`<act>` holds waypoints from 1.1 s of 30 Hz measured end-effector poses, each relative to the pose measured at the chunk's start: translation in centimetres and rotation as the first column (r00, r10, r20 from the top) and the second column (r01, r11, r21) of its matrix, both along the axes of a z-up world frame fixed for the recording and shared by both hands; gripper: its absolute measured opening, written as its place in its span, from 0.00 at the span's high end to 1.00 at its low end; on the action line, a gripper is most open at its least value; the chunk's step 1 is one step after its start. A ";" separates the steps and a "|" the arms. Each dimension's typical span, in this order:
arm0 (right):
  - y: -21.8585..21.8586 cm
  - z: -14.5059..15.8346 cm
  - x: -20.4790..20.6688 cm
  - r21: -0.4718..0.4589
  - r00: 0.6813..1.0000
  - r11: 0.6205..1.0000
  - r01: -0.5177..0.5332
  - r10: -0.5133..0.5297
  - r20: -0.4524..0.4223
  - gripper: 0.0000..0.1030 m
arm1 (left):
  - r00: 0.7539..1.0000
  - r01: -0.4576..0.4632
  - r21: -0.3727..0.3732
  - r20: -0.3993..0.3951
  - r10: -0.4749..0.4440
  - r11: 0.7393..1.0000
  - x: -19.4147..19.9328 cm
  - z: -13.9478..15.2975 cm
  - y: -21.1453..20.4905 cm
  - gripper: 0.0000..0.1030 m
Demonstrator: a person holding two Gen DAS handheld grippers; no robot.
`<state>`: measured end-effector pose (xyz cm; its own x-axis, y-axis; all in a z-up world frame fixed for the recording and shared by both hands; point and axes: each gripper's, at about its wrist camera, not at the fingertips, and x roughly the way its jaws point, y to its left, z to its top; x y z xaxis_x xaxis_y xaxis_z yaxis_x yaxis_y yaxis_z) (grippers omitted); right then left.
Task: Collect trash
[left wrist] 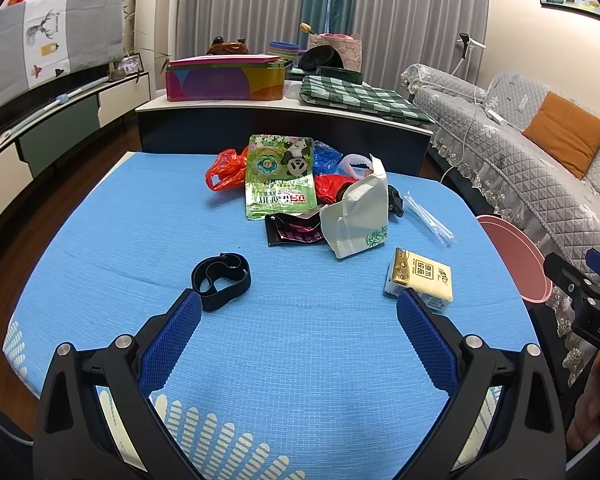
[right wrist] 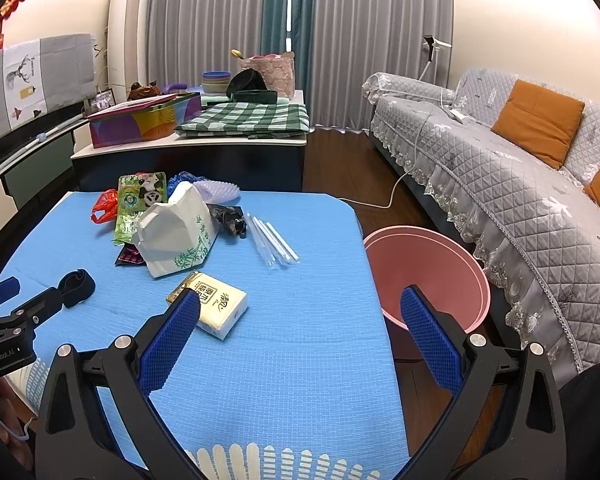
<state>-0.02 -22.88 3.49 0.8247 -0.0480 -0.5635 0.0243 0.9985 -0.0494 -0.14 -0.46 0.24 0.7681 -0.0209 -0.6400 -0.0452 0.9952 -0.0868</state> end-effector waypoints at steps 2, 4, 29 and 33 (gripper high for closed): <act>0.0 0.0 0.0 0.000 1.000 1.000 0.000 0.000 0.000 0.05 | 1.000 0.000 -0.001 0.001 0.000 1.000 0.1 0.1 -0.1 0.08; 0.0 0.0 0.0 0.001 1.000 1.000 0.000 0.000 0.000 0.05 | 1.000 0.000 -0.001 0.001 0.000 1.000 0.1 0.1 -0.1 0.08; 3.7 -2.7 3.5 0.066 0.992 0.992 -0.112 0.115 -0.045 0.06 | 0.993 -0.118 -0.029 -0.013 0.118 0.993 1.9 -0.9 2.6 0.09; 4.6 -4.4 5.3 0.071 0.988 0.989 -0.128 0.133 -0.081 0.05 | 0.990 -0.140 -0.016 -0.023 0.140 0.990 3.1 -1.8 3.3 0.09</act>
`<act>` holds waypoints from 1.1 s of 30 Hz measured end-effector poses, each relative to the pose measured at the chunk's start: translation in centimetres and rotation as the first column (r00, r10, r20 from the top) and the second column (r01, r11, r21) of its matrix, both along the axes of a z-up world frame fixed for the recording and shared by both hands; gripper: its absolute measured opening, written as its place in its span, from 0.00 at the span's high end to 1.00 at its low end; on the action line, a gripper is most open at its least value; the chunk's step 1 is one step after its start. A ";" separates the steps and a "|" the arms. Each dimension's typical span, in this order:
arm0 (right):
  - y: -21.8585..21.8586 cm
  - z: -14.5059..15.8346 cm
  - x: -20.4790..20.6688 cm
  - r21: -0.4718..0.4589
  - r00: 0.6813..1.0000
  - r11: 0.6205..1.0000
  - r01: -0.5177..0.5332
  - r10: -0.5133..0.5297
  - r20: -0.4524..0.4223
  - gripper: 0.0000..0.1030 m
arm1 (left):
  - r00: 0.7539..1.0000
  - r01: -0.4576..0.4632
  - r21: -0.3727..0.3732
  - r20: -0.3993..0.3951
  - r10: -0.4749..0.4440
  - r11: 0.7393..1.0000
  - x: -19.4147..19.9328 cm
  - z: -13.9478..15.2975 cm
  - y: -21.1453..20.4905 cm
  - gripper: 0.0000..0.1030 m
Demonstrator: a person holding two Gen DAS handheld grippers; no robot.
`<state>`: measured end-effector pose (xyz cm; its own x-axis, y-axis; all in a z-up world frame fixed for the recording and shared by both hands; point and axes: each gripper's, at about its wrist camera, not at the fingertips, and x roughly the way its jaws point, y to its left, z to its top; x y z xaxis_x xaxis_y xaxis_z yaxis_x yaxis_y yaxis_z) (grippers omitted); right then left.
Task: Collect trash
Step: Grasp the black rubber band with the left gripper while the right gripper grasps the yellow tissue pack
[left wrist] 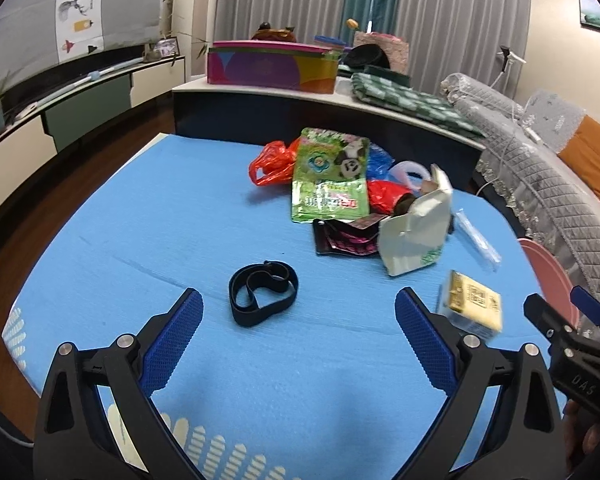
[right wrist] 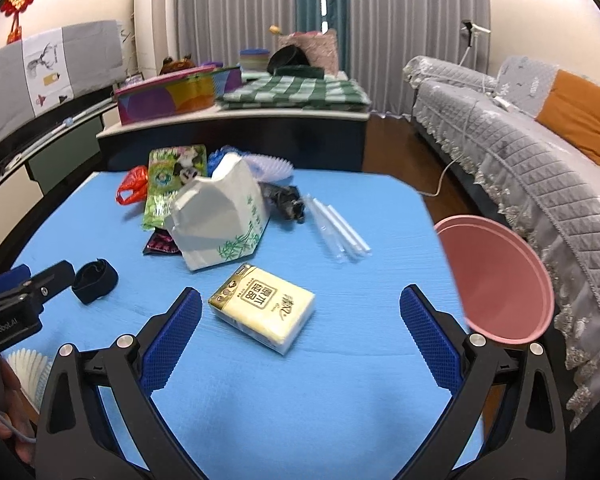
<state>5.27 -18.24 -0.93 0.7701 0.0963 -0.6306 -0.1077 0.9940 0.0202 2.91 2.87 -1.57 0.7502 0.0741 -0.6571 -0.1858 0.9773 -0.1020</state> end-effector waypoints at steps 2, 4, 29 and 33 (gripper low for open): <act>0.3 -1.0 1.0 0.004 1.000 1.000 -0.007 0.007 -0.024 0.05 | 1.000 -0.007 0.006 -0.015 0.008 1.000 0.5 -0.6 0.2 0.09; 0.7 -1.9 2.1 -0.001 0.999 1.000 -0.014 0.014 -0.048 0.05 | 0.999 -0.018 0.008 -0.034 0.019 1.000 1.2 -1.3 0.6 0.09; 2.1 -5.5 5.7 -0.023 0.980 0.998 -0.061 0.056 -0.189 0.26 | 0.984 -0.071 0.017 -0.162 0.073 0.997 4.3 -4.8 2.4 0.59; 1.9 -5.1 5.4 -0.015 0.982 0.998 -0.062 0.058 -0.181 0.34 | 0.985 -0.059 0.015 -0.163 0.061 0.998 4.2 -4.6 2.2 0.75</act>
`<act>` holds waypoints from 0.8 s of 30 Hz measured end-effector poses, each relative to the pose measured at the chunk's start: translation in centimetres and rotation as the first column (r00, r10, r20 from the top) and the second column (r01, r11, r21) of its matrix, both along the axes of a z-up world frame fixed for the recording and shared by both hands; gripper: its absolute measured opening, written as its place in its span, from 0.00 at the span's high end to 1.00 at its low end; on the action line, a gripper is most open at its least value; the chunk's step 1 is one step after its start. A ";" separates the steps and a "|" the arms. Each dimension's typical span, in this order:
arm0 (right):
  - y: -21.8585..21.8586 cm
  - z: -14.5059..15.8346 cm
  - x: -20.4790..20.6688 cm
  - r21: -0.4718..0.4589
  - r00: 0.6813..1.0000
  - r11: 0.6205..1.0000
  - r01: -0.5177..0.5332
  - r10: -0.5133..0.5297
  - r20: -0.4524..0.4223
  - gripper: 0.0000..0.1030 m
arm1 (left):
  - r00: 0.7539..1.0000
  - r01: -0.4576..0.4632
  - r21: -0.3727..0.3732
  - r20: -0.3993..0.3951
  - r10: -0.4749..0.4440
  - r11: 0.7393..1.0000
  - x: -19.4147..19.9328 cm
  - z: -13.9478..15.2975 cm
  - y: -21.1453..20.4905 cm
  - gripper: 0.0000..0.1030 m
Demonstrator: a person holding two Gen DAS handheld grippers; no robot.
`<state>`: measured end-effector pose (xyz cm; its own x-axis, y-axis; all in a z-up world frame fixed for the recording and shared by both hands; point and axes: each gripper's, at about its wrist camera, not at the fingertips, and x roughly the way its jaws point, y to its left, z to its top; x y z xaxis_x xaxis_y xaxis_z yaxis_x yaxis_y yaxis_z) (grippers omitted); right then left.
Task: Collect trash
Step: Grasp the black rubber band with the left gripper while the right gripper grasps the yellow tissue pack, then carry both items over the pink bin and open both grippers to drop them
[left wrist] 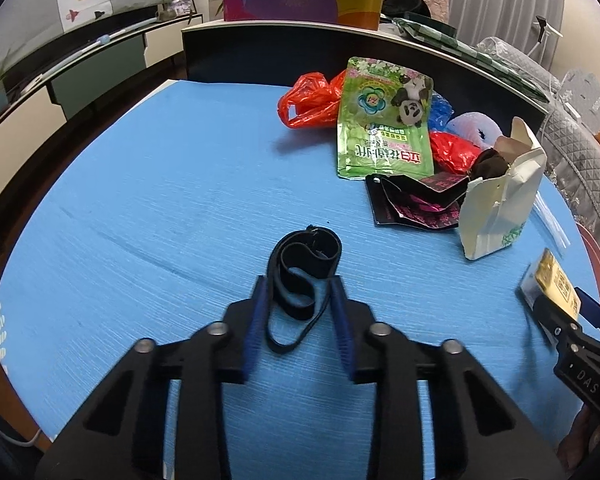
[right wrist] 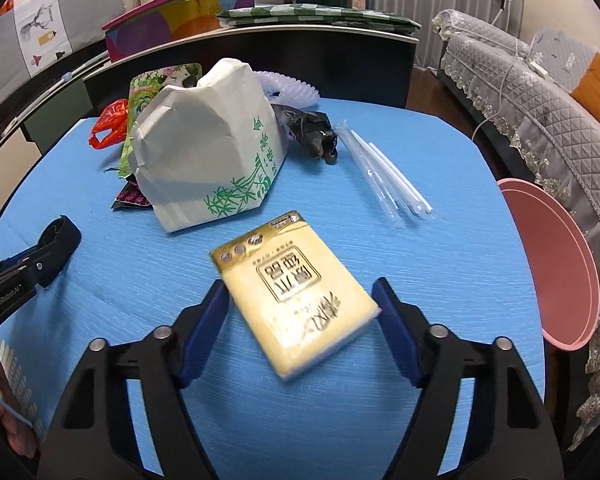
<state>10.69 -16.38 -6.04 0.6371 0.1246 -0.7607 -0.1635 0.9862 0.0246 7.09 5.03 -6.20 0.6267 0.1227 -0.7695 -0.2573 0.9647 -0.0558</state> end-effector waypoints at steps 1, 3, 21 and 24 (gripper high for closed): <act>-0.1 0.2 -0.2 -0.001 1.000 1.000 0.002 -0.002 0.010 0.35 | 1.000 0.004 0.001 0.002 -0.004 1.000 0.0 0.1 -0.1 0.77; -0.3 0.6 -0.4 0.002 1.000 1.000 0.004 -0.004 0.026 0.37 | 1.000 0.015 0.001 0.014 -0.015 1.000 -0.2 0.4 -0.4 0.79; -3.8 6.0 -5.1 0.009 0.978 0.998 0.065 -0.065 0.196 0.40 | 0.987 0.115 -0.005 0.117 -0.114 0.993 -2.6 4.3 -3.7 0.82; -5.3 7.4 -6.2 0.009 0.968 0.996 0.094 -0.093 0.235 0.40 | 0.981 0.139 -0.006 0.136 -0.137 0.990 -3.0 5.2 -4.6 0.82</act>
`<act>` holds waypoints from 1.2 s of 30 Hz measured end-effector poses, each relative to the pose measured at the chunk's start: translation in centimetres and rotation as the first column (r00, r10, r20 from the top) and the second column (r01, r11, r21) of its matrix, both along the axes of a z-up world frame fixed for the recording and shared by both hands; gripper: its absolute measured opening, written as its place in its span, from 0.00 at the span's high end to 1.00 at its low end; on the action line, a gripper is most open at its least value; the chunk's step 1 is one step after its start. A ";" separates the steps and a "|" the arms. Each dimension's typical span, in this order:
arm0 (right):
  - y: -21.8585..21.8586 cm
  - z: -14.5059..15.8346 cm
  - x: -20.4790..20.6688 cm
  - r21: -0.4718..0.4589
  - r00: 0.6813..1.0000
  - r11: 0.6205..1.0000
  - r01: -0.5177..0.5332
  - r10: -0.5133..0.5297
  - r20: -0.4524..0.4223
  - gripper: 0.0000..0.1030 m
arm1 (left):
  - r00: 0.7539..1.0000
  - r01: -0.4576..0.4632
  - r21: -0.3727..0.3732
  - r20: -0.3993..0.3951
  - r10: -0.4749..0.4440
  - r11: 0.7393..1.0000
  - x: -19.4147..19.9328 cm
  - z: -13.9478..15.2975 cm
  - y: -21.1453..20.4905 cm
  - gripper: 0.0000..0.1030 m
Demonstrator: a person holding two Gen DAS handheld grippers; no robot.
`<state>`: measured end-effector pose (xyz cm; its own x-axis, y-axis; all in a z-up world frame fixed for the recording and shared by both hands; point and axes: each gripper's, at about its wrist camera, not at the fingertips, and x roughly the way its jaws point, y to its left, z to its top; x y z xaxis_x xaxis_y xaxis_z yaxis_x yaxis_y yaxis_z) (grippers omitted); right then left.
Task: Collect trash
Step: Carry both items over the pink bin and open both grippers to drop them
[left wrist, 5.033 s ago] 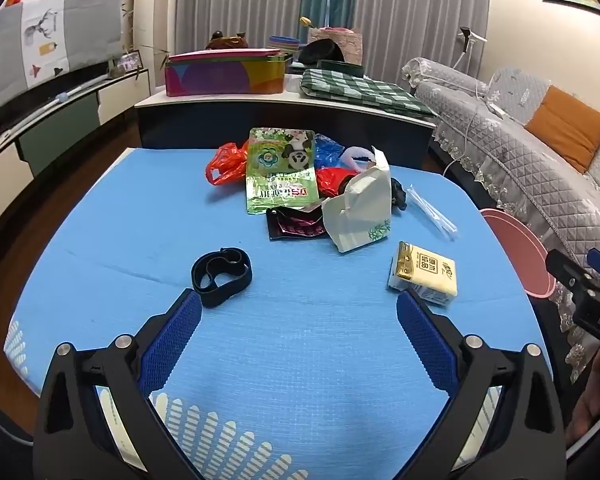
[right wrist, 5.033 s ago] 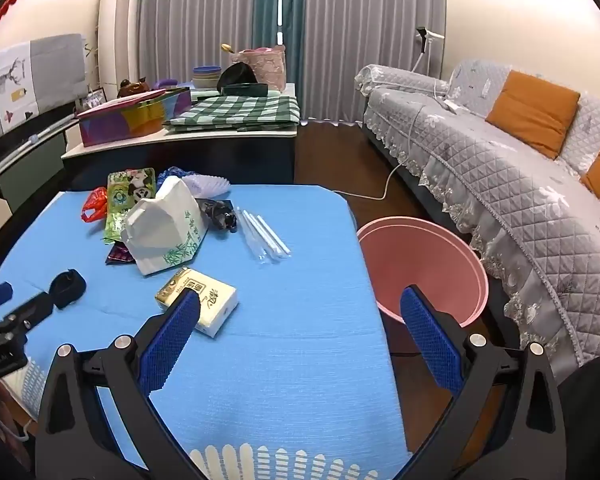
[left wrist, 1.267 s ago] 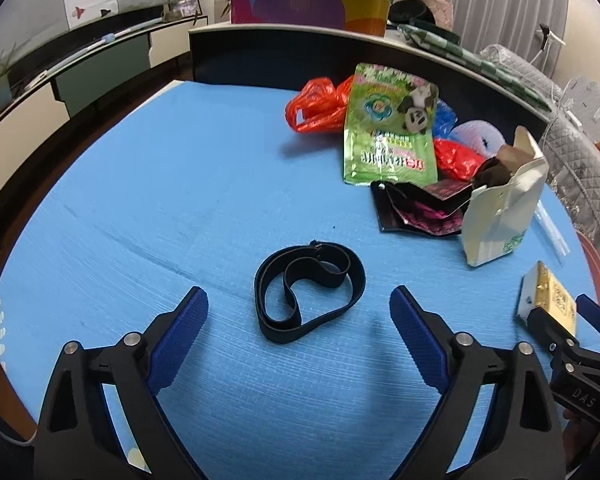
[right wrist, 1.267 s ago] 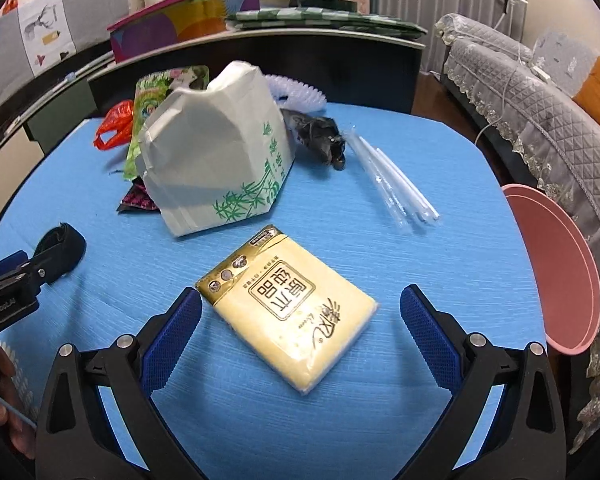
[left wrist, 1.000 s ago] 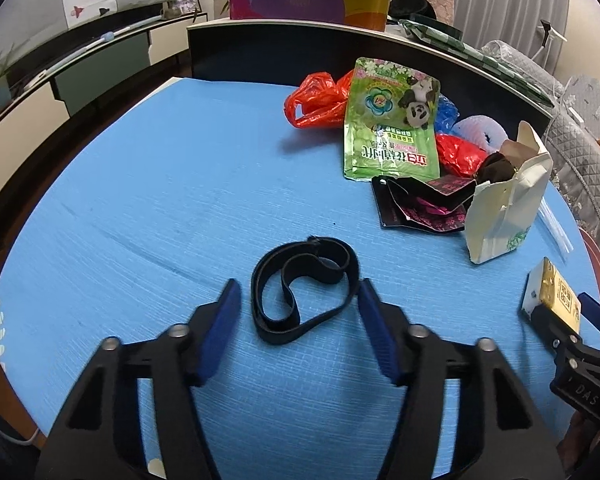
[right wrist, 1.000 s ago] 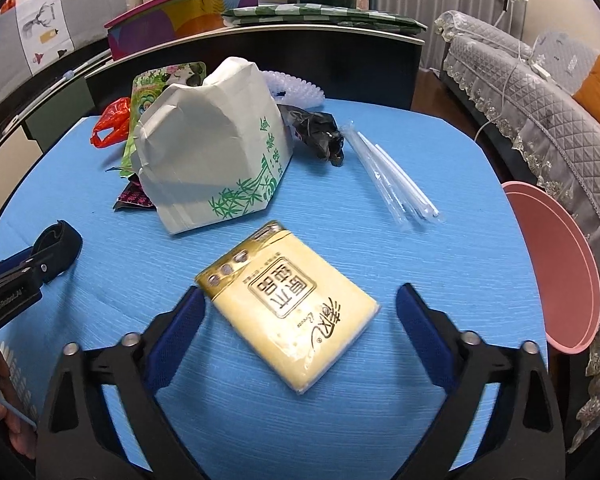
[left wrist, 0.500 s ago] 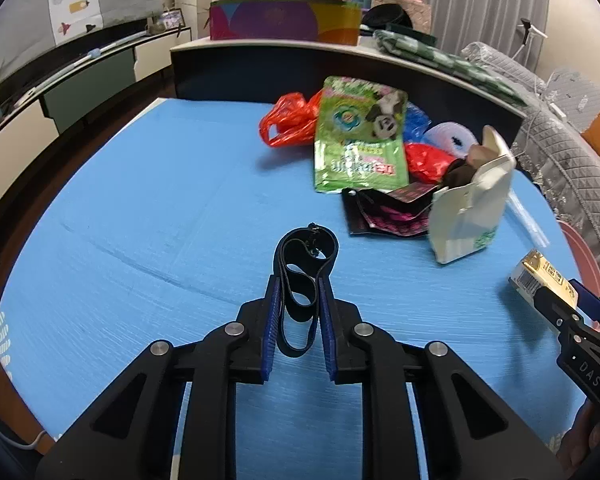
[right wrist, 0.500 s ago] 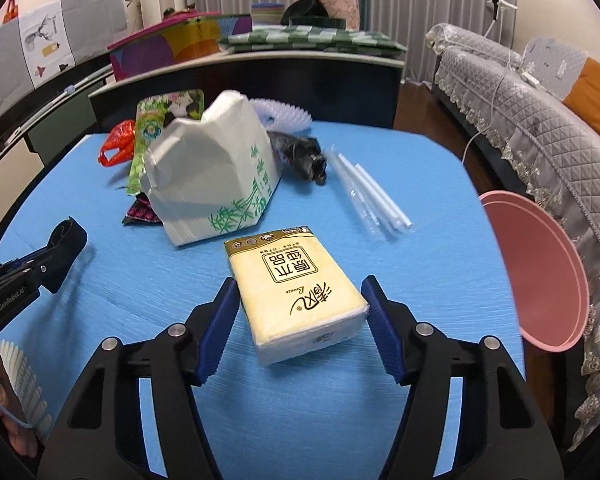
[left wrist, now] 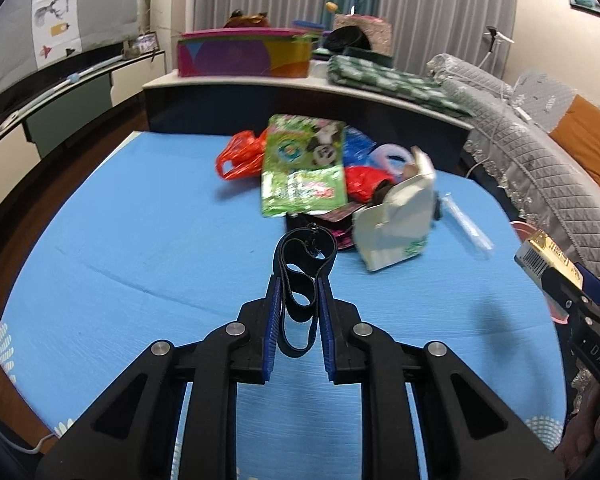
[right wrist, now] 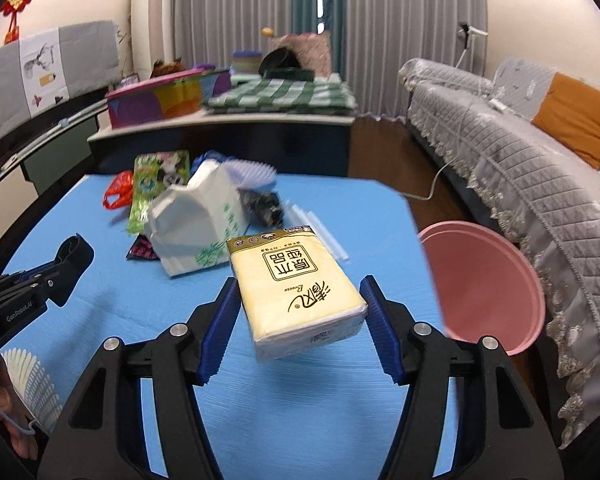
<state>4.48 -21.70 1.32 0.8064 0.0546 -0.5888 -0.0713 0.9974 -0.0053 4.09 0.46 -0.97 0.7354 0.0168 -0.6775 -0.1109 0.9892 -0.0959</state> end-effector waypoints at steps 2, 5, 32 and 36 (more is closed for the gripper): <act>-1.1 0.7 -0.5 0.001 1.000 1.000 0.021 -0.021 0.018 0.40 | 1.000 0.019 -0.004 0.015 -0.019 1.000 -0.2 0.8 -0.6 0.82; -2.8 1.7 -1.4 0.010 0.998 0.998 0.058 -0.058 0.039 0.40 | 0.997 0.061 0.002 0.039 -0.061 0.998 -0.5 1.9 -2.0 0.82; -21.1 10.2 -0.1 -0.036 0.951 0.965 0.261 -0.251 0.181 0.40 | 0.904 0.413 0.002 0.116 -0.411 0.911 3.7 7.7 -20.5 0.83; -22.9 8.8 0.7 -0.043 0.944 0.957 0.285 -0.273 0.185 0.40 | 0.885 0.455 0.000 0.109 -0.452 0.890 5.3 7.2 -23.6 0.83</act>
<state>5.17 -44.64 10.14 0.8744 -0.2231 -0.4308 0.2183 0.9739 -0.0613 9.34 -23.10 6.19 0.7244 -0.3511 -0.5933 0.3613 0.9263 -0.1070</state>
